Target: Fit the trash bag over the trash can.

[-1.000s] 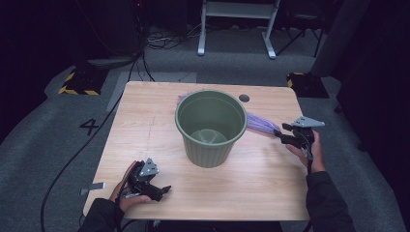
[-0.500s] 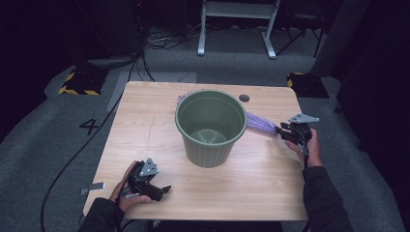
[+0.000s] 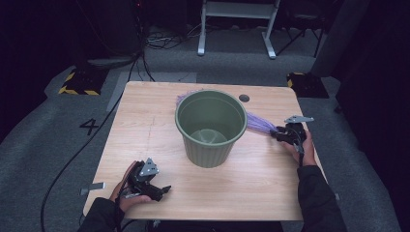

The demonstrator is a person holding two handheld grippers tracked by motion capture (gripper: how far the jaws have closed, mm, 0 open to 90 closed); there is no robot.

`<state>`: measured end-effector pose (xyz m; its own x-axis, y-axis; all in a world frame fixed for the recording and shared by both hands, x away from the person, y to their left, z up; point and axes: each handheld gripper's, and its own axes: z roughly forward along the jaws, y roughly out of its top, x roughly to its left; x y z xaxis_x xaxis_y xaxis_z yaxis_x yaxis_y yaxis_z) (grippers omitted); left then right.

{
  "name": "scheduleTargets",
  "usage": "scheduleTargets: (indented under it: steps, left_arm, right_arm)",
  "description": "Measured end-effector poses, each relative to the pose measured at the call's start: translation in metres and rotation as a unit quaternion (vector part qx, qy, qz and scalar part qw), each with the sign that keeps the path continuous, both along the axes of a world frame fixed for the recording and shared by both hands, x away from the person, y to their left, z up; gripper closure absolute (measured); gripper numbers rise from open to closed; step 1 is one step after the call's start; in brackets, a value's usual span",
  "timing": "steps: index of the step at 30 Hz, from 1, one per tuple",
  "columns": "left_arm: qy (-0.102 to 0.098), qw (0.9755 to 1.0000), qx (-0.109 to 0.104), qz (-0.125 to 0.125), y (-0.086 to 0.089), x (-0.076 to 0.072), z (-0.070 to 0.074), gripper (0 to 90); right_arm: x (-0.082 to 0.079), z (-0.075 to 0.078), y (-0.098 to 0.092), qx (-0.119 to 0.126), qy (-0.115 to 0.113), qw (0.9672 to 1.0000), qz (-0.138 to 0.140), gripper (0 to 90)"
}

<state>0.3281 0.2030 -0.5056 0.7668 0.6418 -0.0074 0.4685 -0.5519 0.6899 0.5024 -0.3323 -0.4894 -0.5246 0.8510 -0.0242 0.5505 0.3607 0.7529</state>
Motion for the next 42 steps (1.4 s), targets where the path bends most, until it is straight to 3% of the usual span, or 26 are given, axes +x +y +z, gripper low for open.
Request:
scheduleTargets:
  steps: [6,10,17,24,28,31,37,42]
  left_arm:
    - [0.0,1.0,0.0,0.0,0.0,0.0,0.0,1.5]
    - [0.0,1.0,0.0,0.0,0.0,0.0,0.0,1.5]
    - [0.0,1.0,0.0,0.0,0.0,0.0,0.0,1.5]
    - [0.0,1.0,0.0,0.0,0.0,0.0,0.0,1.5]
    - [0.0,1.0,0.0,0.0,0.0,0.0,0.0,1.5]
    - [0.0,1.0,0.0,0.0,0.0,0.0,0.0,1.5]
    - [0.0,1.0,0.0,0.0,0.0,0.0,0.0,1.5]
    - [0.0,1.0,0.0,0.0,0.0,0.0,0.0,1.5]
  right_arm:
    - [0.0,-0.002,0.001,-0.008,0.016,0.9998,0.006,78.2]
    - [-0.002,-0.002,0.001,-0.002,0.019,0.9997,0.017,83.1]
    - [-0.016,-0.001,0.003,0.017,0.018,0.9992,0.03,83.2]
    - [-0.037,0.001,0.007,0.017,0.018,0.9985,0.049,81.3]
    - [-0.05,0.0,0.013,0.0,0.021,0.9972,0.072,80.0]
    - [-0.061,-0.002,0.017,0.014,0.024,0.9959,0.086,79.5]
    - [-0.078,-0.004,0.025,0.011,0.021,0.994,0.107,77.7]
    - [-0.093,0.0,0.037,0.013,0.018,0.9904,0.137,77.0]
